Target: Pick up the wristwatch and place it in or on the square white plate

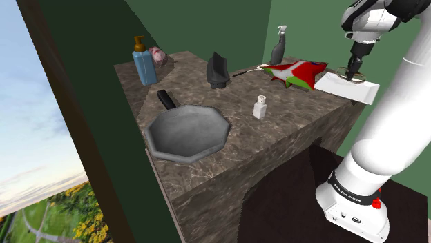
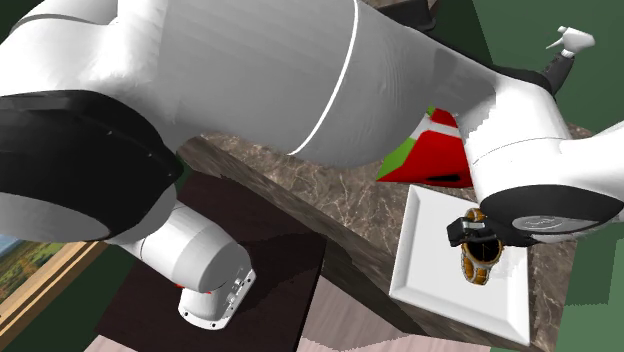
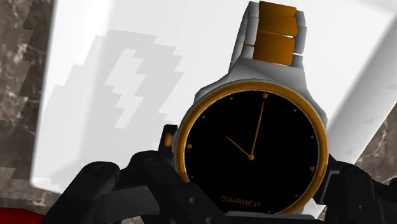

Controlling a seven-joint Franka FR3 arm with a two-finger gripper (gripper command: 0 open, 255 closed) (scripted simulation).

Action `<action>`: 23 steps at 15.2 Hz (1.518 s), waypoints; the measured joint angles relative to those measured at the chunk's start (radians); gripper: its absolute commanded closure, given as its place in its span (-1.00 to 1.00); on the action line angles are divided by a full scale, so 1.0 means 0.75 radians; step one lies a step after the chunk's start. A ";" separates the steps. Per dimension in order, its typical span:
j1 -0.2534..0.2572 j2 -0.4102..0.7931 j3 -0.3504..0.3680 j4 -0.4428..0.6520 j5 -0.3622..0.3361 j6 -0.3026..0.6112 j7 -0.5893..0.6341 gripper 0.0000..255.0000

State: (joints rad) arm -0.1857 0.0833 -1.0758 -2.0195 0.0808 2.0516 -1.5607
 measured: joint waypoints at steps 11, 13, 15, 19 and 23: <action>-0.030 0.080 0.017 -0.056 0.085 0.093 -0.061 1.00; -0.031 0.080 0.017 -0.056 0.086 0.093 -0.062 -1.00; -0.031 0.081 0.017 -0.056 0.086 0.093 -0.062 -1.00; -0.031 0.081 0.017 -0.056 0.086 0.093 -0.062 -1.00; 0.008 -0.020 -0.008 0.010 -0.018 -0.017 0.008 -1.00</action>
State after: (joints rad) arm -0.1798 0.0683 -1.0816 -2.0122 0.0677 2.0386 -1.5546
